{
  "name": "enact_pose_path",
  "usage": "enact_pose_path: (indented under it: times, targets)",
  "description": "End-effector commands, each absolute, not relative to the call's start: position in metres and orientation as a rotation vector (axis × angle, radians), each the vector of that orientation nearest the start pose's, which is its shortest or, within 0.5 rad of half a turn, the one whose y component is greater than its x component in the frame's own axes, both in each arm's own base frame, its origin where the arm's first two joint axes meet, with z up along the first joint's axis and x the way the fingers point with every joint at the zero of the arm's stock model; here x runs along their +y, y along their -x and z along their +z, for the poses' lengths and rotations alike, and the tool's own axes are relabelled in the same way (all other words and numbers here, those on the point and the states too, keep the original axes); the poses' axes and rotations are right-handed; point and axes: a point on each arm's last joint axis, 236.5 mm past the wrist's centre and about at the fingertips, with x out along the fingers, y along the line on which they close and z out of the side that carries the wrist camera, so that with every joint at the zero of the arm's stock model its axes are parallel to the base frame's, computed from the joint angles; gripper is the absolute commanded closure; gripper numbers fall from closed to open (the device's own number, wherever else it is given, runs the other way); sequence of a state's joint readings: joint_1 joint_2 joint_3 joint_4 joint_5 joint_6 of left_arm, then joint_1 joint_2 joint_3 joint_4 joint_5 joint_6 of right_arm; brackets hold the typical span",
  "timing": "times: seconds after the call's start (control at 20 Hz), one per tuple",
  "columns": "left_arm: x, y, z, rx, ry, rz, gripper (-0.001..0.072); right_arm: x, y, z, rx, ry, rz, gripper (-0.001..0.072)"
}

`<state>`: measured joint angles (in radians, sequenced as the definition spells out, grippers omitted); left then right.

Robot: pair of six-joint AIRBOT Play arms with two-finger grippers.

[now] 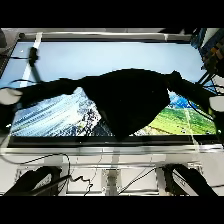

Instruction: Fold the clothes and pants, and hang the long-sleeved shirts on hangers.

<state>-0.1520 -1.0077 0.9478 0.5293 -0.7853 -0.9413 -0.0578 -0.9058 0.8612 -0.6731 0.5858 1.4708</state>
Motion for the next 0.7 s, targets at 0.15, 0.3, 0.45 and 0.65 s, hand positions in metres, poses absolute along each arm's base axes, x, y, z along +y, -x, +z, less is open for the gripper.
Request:
enact_pose_path:
  times: [0.15, 0.3, 0.45, 0.65]
  targets:
    - [-0.319, -0.328, 0.104, 0.852, 0.49, -0.904, 0.0697, 0.031, -0.428, 0.103, 0.644, -0.5, 0.082, 0.0671]
    - [-0.358, -0.287, 0.092, 0.935, 0.458, -0.983, 0.0697, -0.017, -0.408, 0.088, 0.764, -0.328, -0.007, 0.0671]
    - [-0.377, -0.264, 0.048, 1.067, 0.399, -0.958, 0.0696, -0.066, -0.363, 0.065, 0.979, -0.233, -0.115, 0.067]
    - [-0.388, -0.251, -0.011, 1.238, 0.403, -0.889, 0.0696, -0.101, -0.287, 0.035, 1.297, -0.195, -0.224, 0.067]
